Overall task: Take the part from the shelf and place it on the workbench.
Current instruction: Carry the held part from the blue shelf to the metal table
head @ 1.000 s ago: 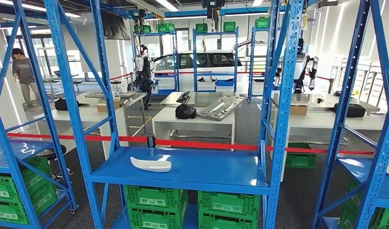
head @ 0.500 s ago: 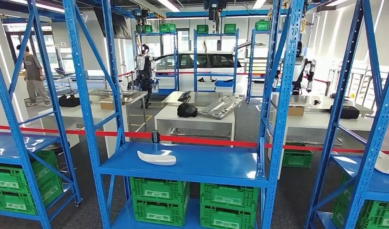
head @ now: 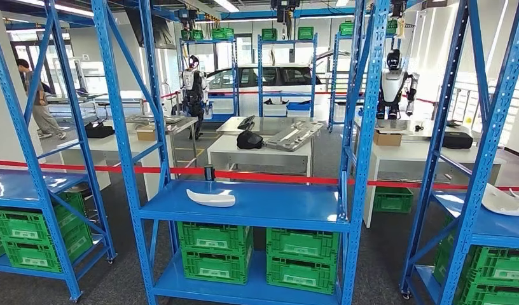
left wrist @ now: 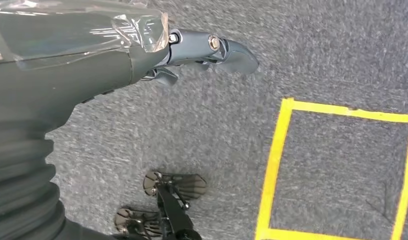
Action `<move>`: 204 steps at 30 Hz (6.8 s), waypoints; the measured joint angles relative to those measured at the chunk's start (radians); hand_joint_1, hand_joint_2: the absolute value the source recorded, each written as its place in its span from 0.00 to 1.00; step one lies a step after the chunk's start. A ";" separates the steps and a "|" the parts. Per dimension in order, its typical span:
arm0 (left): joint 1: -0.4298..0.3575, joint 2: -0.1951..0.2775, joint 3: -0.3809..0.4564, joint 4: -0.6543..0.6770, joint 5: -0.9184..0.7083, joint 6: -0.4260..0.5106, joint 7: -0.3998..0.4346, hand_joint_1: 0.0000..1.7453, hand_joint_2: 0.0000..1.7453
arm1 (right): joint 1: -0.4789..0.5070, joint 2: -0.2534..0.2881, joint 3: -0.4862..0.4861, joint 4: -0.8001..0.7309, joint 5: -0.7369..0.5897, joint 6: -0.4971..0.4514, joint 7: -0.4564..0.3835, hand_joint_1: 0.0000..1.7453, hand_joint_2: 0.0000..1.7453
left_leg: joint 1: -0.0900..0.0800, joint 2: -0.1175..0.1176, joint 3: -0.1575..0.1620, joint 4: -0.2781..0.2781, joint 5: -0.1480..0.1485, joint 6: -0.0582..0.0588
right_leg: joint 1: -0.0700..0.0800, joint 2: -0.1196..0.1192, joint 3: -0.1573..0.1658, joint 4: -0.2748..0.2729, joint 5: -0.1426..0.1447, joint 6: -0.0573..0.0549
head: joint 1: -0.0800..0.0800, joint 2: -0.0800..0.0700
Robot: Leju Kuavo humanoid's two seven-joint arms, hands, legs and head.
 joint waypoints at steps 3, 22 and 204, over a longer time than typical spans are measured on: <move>-0.001 0.000 0.004 0.005 0.000 0.003 -0.003 0.00 1.00 | 0.001 0.002 0.001 0.000 0.004 0.001 -0.002 1.00 1.00 | 0.013 -0.002 -0.045 0.177 -0.126 -0.020 | -0.002 -0.003 -0.025 0.001 0.023 -0.006 | -0.003 0.000; -0.008 -0.001 0.009 0.013 0.001 0.005 -0.010 0.00 1.00 | 0.004 0.004 0.003 0.000 0.005 0.001 -0.003 1.00 1.00 | 0.007 0.001 0.151 -0.092 -0.044 0.043 | -0.001 0.002 -0.196 0.280 -0.067 0.028 | 0.001 0.000; -0.100 -0.001 0.208 0.114 -0.074 -0.196 -0.139 0.00 1.00 | -0.149 0.021 0.067 0.097 -0.035 0.118 -0.025 1.00 1.00 | 0.006 -0.044 0.097 -0.057 -0.005 0.038 | 0.013 0.003 -0.215 0.340 -0.074 0.006 | -0.005 0.000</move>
